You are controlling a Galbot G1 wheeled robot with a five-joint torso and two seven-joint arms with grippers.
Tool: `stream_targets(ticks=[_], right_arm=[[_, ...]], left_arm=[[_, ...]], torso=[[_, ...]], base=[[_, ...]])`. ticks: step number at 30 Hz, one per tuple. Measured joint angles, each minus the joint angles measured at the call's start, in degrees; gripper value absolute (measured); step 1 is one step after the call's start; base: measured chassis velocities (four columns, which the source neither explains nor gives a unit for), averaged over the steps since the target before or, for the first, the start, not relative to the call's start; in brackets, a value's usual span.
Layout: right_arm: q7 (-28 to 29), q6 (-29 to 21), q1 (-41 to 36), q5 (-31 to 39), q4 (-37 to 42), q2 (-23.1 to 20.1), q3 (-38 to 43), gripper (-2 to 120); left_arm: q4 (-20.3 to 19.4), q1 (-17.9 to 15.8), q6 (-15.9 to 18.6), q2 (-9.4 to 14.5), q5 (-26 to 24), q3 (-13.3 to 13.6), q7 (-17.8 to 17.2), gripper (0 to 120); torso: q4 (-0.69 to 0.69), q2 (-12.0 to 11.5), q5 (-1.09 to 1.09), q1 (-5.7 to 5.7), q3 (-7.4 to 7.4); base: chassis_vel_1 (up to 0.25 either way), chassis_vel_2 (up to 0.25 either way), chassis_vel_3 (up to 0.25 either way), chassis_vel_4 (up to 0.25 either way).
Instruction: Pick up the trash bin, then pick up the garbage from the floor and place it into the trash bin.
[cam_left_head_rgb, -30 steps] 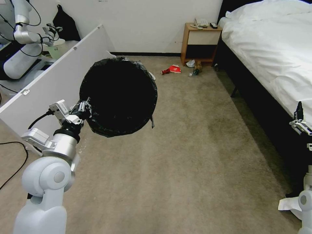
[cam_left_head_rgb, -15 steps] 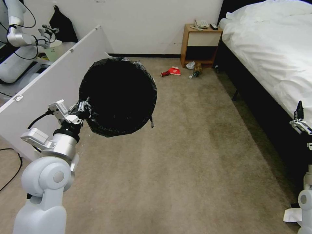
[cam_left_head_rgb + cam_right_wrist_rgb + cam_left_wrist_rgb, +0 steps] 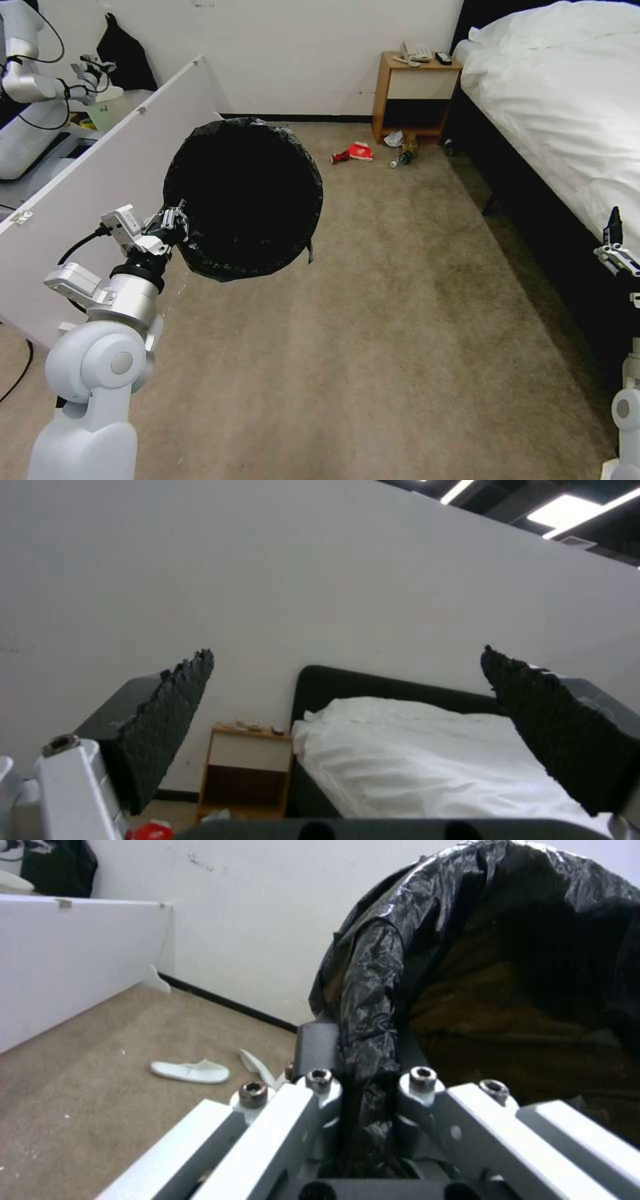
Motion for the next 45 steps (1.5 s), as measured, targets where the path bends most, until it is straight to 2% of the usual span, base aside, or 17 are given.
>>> stream_targets(ticks=[31, 33, 34, 40, 45], right_arm=[[-0.53, 0.01, -0.08, 0.57, 0.16, 0.17, 0.22, 100], [-0.55, 0.01, -0.08, 0.58, 0.16, 0.16, 0.26, 100], [-0.57, 0.02, -0.06, 0.59, 0.17, 0.14, 0.3, 100], [-0.61, 0.09, -0.07, 0.64, 0.15, 0.16, 0.35, 100], [-0.64, 0.1, 0.04, 0.64, 0.08, 0.16, 0.34, 100]], left_arm=[[-0.19, -0.07, 0.33, -0.02, -0.29, 0.05, -0.47, 4], [-0.54, -0.08, 1.67, 0.02, -0.67, 0.11, -1.87, 4], [-0.68, -0.08, 3.31, 0.03, -1.06, 0.18, -3.76, 4], [-0.79, -0.1, 5.87, -0.03, -2.61, 0.23, -7.05, 4], [-1.26, -0.24, 10.8, -0.05, -6.01, 0.29, -13.65, 4]], torso=[[0.01, 0.0, 0.0, 0.0, 0.0], [0.01, 0.0, 0.0, 0.0, 0.0], [0.01, 0.0, 0.0, 0.0, 0.0], [-0.01, 0.0, -0.01, 0.0, 0.0], [0.01, 0.0, -0.01, 0.0, 0.0]], base=[[-0.152, 0.15, 0.152, -0.149], [-0.152, 0.152, 0.167, -0.171], [-0.159, 0.177, 0.157, -0.173], [-0.171, 0.17, 0.168, -0.178], [-0.181, 0.189, 0.192, -0.185]])
